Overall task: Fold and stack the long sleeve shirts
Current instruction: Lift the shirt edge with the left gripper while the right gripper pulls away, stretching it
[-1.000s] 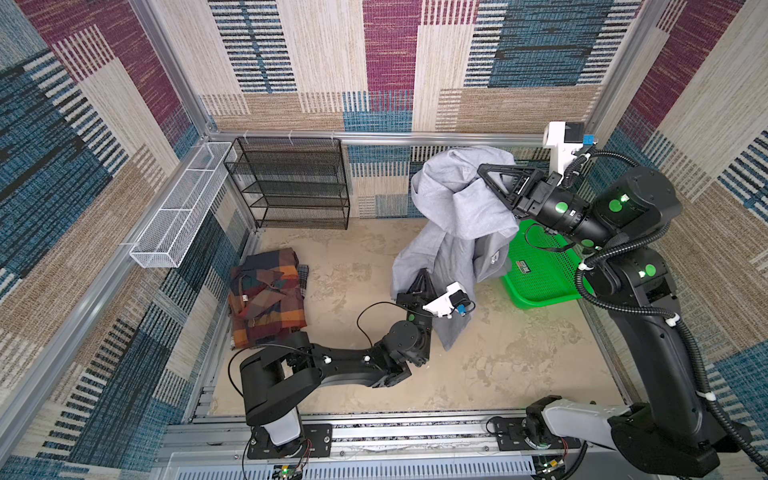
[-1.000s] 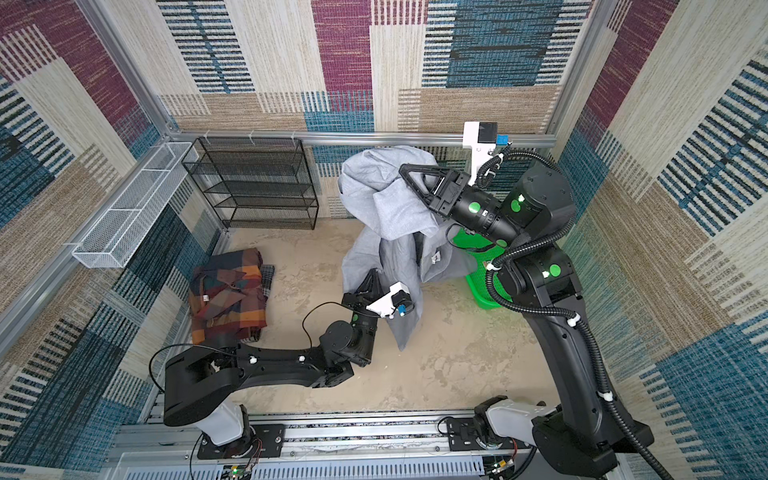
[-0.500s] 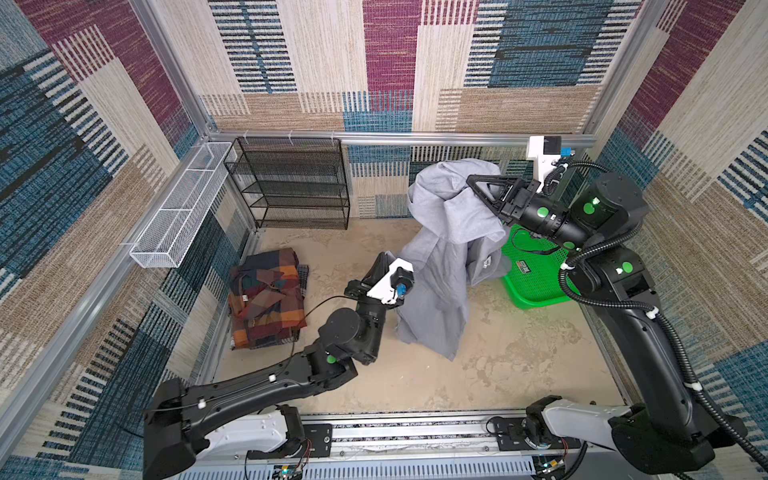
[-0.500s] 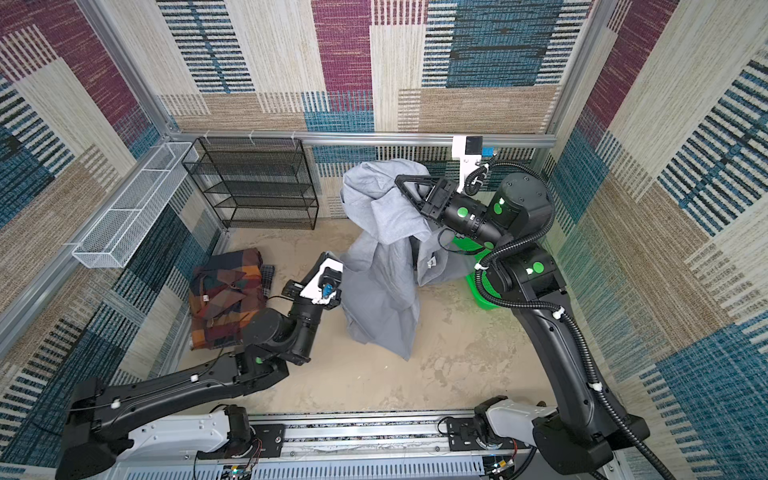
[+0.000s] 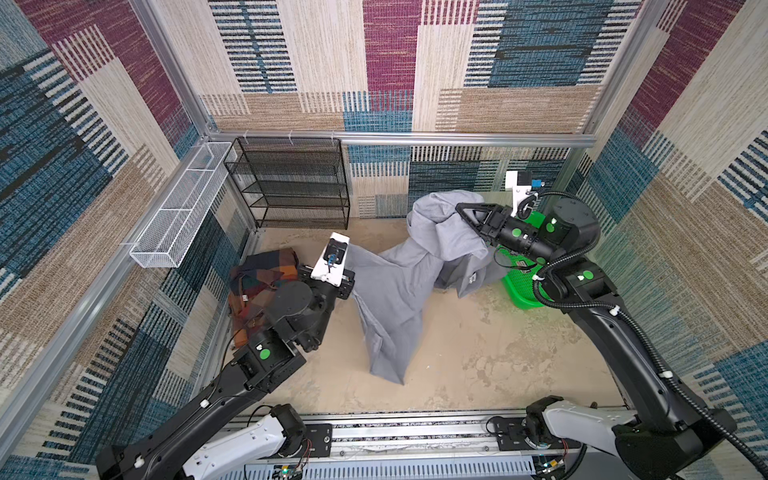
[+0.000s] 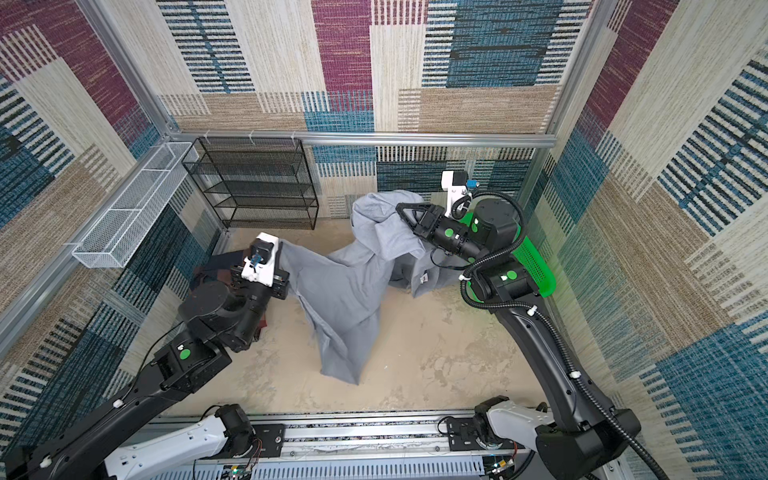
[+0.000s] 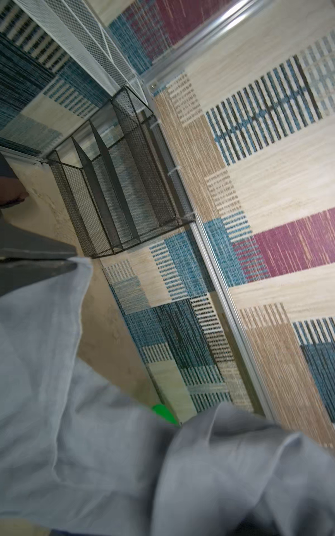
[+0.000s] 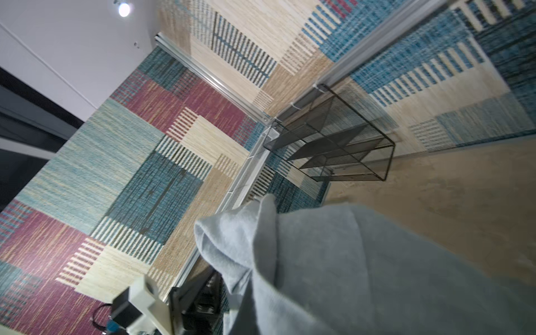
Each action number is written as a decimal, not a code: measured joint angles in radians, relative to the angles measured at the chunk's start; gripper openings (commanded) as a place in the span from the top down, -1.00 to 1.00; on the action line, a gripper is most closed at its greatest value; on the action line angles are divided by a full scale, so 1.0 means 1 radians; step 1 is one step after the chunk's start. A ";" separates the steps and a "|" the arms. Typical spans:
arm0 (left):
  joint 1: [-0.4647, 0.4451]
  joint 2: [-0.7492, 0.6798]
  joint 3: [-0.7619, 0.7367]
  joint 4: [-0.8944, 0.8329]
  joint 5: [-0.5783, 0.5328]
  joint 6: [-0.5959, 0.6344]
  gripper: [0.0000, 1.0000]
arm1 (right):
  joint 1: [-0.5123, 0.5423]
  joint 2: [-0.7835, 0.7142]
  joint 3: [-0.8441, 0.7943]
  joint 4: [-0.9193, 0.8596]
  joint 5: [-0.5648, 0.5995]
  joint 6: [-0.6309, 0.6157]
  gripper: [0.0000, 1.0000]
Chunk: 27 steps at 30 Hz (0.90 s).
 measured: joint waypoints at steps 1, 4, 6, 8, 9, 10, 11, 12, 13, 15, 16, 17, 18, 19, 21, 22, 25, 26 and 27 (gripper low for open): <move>0.049 0.018 0.034 -0.020 0.037 -0.020 1.00 | -0.028 0.011 -0.023 0.025 -0.017 0.007 1.00; 0.145 0.092 0.114 -0.036 0.121 -0.051 1.00 | -0.107 0.072 -0.017 0.092 -0.053 0.038 1.00; 0.217 0.155 0.168 -0.045 0.181 -0.069 1.00 | -0.145 0.134 0.046 0.116 -0.086 0.046 1.00; 0.299 0.214 0.217 -0.066 0.226 -0.094 1.00 | -0.168 0.202 0.156 0.116 -0.111 0.028 1.00; 0.346 0.243 0.253 -0.070 0.251 -0.107 1.00 | -0.172 0.237 0.224 0.114 -0.122 0.013 1.00; 0.386 0.275 0.294 -0.068 0.271 -0.122 1.00 | -0.177 0.265 0.286 0.117 -0.133 -0.006 1.00; 0.417 0.302 0.335 -0.069 0.283 -0.139 1.00 | -0.180 0.286 0.334 0.120 -0.140 -0.020 1.00; 0.442 0.332 0.381 -0.072 0.303 -0.163 1.00 | -0.184 0.320 0.409 0.129 -0.166 -0.037 1.00; 0.464 0.370 0.442 -0.073 0.323 -0.177 1.00 | -0.187 0.347 0.461 0.146 -0.179 -0.051 1.00; 0.488 0.452 0.579 -0.081 0.361 -0.197 1.00 | -0.190 0.415 0.579 0.163 -0.198 -0.062 1.00; 0.492 0.495 0.653 -0.085 0.381 -0.200 1.00 | -0.191 0.448 0.635 0.168 -0.203 -0.069 1.00; 0.492 0.537 0.728 -0.096 0.401 -0.201 1.00 | -0.191 0.488 0.702 0.164 -0.213 -0.077 1.00; 0.494 0.567 0.779 -0.099 0.412 -0.201 1.00 | -0.193 0.518 0.752 0.162 -0.218 -0.079 1.00; 0.495 0.599 0.839 -0.100 0.435 -0.201 1.00 | -0.193 0.553 0.820 0.151 -0.226 -0.090 1.00; 0.496 0.616 0.879 -0.096 0.460 -0.201 1.00 | -0.193 0.597 0.901 0.137 -0.238 -0.115 1.00; 0.496 0.610 0.875 -0.092 0.467 -0.201 1.00 | -0.193 0.605 0.919 0.132 -0.245 -0.130 1.00; 0.496 0.537 0.731 -0.023 0.499 -0.201 1.00 | -0.195 0.568 0.818 0.158 -0.267 -0.164 1.00; 0.496 0.507 0.665 -0.003 0.512 -0.201 1.00 | -0.195 0.535 0.726 0.173 -0.269 -0.170 1.00; 0.496 0.478 0.598 0.014 0.514 -0.201 1.00 | -0.195 0.505 0.642 0.186 -0.269 -0.169 1.00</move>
